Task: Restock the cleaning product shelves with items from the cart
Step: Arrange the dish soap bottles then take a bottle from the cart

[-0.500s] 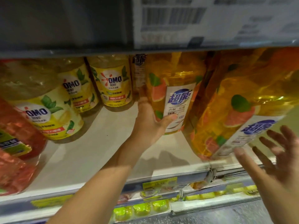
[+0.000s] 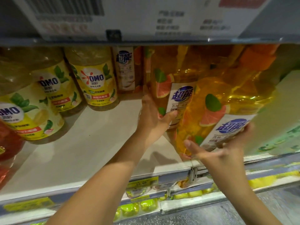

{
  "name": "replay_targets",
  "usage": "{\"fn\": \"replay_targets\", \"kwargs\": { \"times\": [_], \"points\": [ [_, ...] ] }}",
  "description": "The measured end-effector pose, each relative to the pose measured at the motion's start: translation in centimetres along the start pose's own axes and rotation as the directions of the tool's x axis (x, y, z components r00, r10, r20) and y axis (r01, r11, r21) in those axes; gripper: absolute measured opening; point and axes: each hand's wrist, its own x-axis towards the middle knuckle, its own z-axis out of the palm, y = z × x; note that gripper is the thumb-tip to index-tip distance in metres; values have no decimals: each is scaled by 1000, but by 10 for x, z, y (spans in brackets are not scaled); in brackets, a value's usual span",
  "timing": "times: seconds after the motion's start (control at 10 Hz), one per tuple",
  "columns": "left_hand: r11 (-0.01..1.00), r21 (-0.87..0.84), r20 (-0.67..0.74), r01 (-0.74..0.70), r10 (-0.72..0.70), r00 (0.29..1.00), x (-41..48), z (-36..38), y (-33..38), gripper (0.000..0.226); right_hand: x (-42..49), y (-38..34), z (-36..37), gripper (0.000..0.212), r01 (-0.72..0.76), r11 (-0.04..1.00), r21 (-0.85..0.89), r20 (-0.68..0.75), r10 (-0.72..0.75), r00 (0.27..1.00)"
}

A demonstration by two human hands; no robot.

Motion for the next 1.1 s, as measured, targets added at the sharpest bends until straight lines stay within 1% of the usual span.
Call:
{"fn": "replay_targets", "kwargs": {
  "times": [0.1, 0.2, 0.3, 0.4, 0.5, 0.6, 0.7, 0.8, 0.9, 1.0, 1.1],
  "points": [
    [999, 45, -6, -14, 14, 1000, 0, -1, 1, 105, 0, -2, 9, 109, -35, 995, -94, -125, 23, 992],
    [996, 85, 10, -36, 35, 999, -2, -3, 5, 107, 2, 10, 3, 113, -37, 997, -71, -149, 26, 988],
    [998, 59, 35, -25, 23, 999, -4, -3, 7, 100, 8, 16, -11, 113, -4, 998, 66, -134, 13, 991],
    [998, 59, 46, 7, -10, 999, -3, -3, 9, 89, 12, 20, -22, 120, -6, 998, -63, -151, -3, 988],
    [996, 90, 21, -3, 1, 1000, -4, -3, 7, 85, 11, 21, -21, 134, -29, 986, -164, -187, -3, 982],
    [997, 71, 13, 8, -9, 1000, -2, -1, 9, 83, 7, 19, -16, 134, -9, 942, -336, -219, -69, 973],
    [999, -19, 66, 38, -37, 997, -12, -4, 5, 86, 1, 14, -11, 130, -54, 906, -421, -254, -61, 965],
    [1000, 21, 119, -10, 7, 993, -37, -7, -22, 85, -13, 19, -12, 125, -94, 923, -374, -231, 5, 973],
    [1000, -2, 84, 8, -7, 996, -41, -19, -21, 54, -38, 19, -16, 112, -50, 968, -247, -193, 1, 981],
    [995, -3, 114, 104, -103, 988, -38, -35, -4, 34, -53, 8, -15, 83, 4, 982, -189, -131, -30, 991],
    [985, -37, 87, 169, -165, 982, -55, -59, 8, 17, -59, -14, 0, 43, -19, 1000, 14, -21, 19, 1000]
  ]
}}
